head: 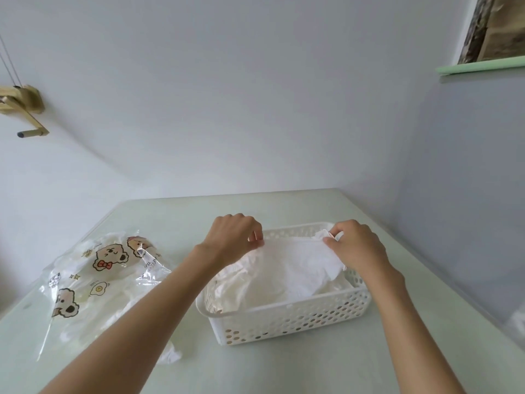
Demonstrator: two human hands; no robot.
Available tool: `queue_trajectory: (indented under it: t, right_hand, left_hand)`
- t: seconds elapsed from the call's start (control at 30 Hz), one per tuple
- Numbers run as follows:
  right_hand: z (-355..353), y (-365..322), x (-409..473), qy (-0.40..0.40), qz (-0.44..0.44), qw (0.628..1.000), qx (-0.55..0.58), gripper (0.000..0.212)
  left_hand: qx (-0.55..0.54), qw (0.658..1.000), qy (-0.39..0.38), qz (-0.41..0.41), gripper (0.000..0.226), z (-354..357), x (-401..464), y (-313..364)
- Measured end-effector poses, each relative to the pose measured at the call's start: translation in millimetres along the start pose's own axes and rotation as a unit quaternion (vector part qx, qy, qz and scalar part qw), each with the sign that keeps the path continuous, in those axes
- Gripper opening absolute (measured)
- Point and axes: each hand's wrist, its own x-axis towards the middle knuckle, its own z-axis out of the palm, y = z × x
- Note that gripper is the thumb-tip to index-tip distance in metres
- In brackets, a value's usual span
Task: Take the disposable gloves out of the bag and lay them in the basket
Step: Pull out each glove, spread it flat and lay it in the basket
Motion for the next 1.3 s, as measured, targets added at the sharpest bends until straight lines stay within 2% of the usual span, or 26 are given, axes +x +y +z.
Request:
queue_trajectory:
  t: [0.1,0.17,0.23,0.27,0.33,0.4,0.47,0.53,0.57,0.67,0.8,0.87,0.97,1.1,1.2,1.3]
  right_hand:
    - [6.4,-1.3,-0.3,0.007,0.005,0.999,-0.039,0.02]
    - [6.8,-3.0,-1.8,-0.001,0.001,0.999,-0.05,0.023]
    - [0.1,-5.6,-3.1,-0.019,0.0,0.998,-0.056,0.035]
    - [-5.8,-6.8,-3.7,-0.021,-0.002,0.998,-0.061,0.042]
    - [-17.4,-9.6,-4.5,0.005,-0.025,0.999,-0.039,0.04]
    - [-20.6,-12.9,-3.3,-0.003,-0.064,0.997,0.032,0.024]
    - [-12.4,-16.5,-4.3,-0.113,-0.09,0.989,0.038,0.025]
    - [1.7,-18.6,-4.2,-0.236,-0.077,0.968,-0.039,0.05]
    - [7.4,-18.3,-3.9,-0.27,-0.059,0.958,-0.078,0.064]
    - [15.5,-15.6,-1.9,-0.289,-0.009,0.948,-0.132,0.092]
    - [16.3,-14.3,-1.7,-0.29,0.002,0.948,-0.132,0.104]
    - [5.5,-16.7,-3.5,-0.267,-0.013,0.956,-0.125,0.102]
    - [-12.7,-17.9,-4.3,-0.238,-0.029,0.964,-0.112,0.086]
    - [-3.0,-15.2,-6.3,-0.308,-0.015,0.936,-0.167,0.061]
    - [-6.0,-14.0,-7.5,-0.31,-0.02,0.939,-0.147,0.053]
    - [-28.3,-22.2,-17.8,-0.238,-0.073,0.965,-0.083,0.04]
  left_hand:
    - [0.025,0.999,0.033,0.011,0.021,5.6,3.3,5.3]
    - [0.009,0.996,0.084,-0.001,0.028,5.2,1.9,7.6]
    - [-0.028,0.992,0.124,-0.019,0.034,-0.3,-3.8,8.0]
    - [-0.052,0.992,0.111,-0.024,0.036,-2.9,-7.7,7.5]
    - [-0.083,0.996,-0.006,-0.016,0.044,-5.0,-17.1,6.0]
    - [-0.075,0.979,-0.189,0.001,0.069,-4.1,-26.2,7.0]
    - [-0.064,0.945,-0.32,-0.015,0.086,-0.2,-31.3,11.8]
    - [-0.05,0.929,-0.365,-0.041,0.094,6.2,-34.1,13.3]
    - [-0.035,0.927,-0.372,-0.044,0.099,8.7,-34.6,13.7]
    - [0.029,0.926,-0.374,-0.028,0.106,17.7,-34.6,10.1]
    - [0.056,0.928,-0.369,-0.018,0.105,18.9,-33.9,12.5]
    - [0.046,0.936,-0.348,-0.021,0.11,11.0,-35.4,15.1]
    - [0.05,0.936,-0.346,-0.037,0.114,3.7,-36.3,14.1]
    - [0.063,0.922,-0.38,-0.042,0.102,8.5,-43.0,14.9]
    - [0.001,0.958,-0.287,-0.015,0.095,0.9,-52.7,16.1]
    - [-0.104,0.986,-0.128,-0.006,0.07,-31.9,-76.1,5.1]
